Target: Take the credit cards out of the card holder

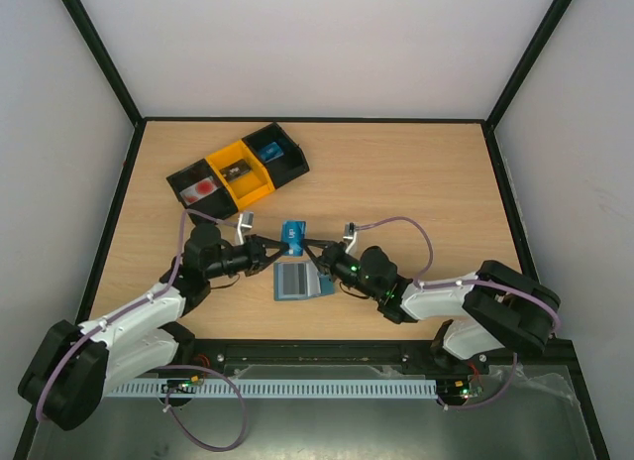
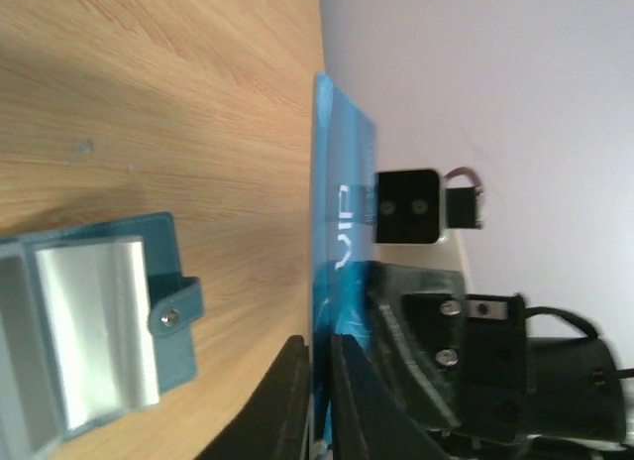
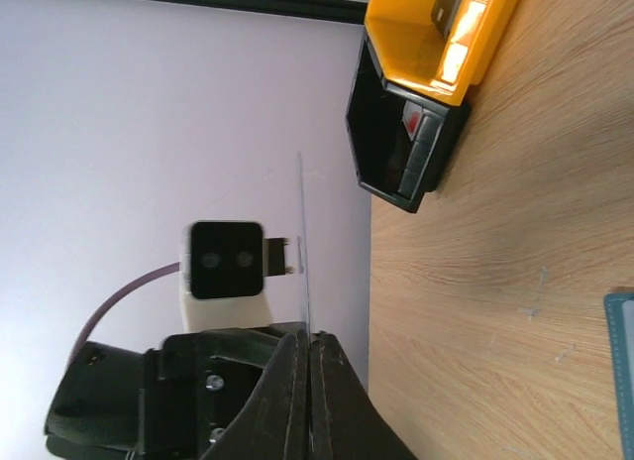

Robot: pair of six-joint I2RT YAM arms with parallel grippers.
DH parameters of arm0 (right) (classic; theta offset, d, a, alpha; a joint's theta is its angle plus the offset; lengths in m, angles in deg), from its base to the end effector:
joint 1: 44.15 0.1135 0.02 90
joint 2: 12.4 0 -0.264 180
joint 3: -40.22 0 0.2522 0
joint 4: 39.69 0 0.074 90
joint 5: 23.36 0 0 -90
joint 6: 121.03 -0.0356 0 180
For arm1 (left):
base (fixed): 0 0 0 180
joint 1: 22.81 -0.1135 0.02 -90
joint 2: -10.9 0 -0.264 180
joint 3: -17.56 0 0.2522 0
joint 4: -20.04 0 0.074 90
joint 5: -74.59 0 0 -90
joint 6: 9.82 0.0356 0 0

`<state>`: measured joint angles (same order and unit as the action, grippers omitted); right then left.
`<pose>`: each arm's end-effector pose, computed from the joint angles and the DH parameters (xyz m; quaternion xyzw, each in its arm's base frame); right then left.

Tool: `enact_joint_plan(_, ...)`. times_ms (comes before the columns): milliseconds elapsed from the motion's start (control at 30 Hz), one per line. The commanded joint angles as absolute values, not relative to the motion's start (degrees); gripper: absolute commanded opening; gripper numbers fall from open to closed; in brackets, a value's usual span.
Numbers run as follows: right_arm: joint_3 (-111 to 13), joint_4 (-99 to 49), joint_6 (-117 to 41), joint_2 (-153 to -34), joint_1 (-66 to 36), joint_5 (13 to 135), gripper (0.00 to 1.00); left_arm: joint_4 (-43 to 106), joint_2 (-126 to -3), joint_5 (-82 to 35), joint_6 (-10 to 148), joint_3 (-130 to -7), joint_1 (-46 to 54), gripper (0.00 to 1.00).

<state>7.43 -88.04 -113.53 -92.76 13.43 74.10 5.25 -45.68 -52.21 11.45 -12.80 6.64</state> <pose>0.1329 0.2179 0.1891 0.1060 0.6943 0.6833 0.1996 0.1648 -0.1176 0.2021 -0.0586 0.7589 -0.6140 0.2088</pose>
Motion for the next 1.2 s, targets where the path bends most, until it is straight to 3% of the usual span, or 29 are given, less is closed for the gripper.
enact_joint_plan(0,7.2,-91.2,-111.1,-93.2,14.0,76.6,0.03,3.3,-44.2,-54.0,11.7,-12.6,6.5,0.03)
enact_joint_plan(100,7.3,-86.8,-105.4,-89.6,13.9,81.1,0.19,6.2,-42.9,-54.6,15.5,-13.3,6.5,0.03)
enact_joint_plan(233,4.9,-66.7,-95.2,-78.7,13.9,82.5,0.39,15.5,-41.3,-56.2,23.4,-15.7,6.5,0.03)
enact_joint_plan(500,-3.6,-33.3,-80.8,-60.6,13.7,81.5,0.63,21.1,-41.2,-64.9,32.3,-17.7,6.8,0.03)
enact_joint_plan(833,-16.5,-13.9,-68.8,-63.3,12.0,88.5,0.74,25.0,-40.9,-71.3,38.8,-20.9,10.3,0.03)
enact_joint_plan(1167,-17.3,-14.1,-65.7,-66.6,8.3,97.8,0.78,20.3,-38.8,-73.3,35.6,-19.8,14.9,0.03)
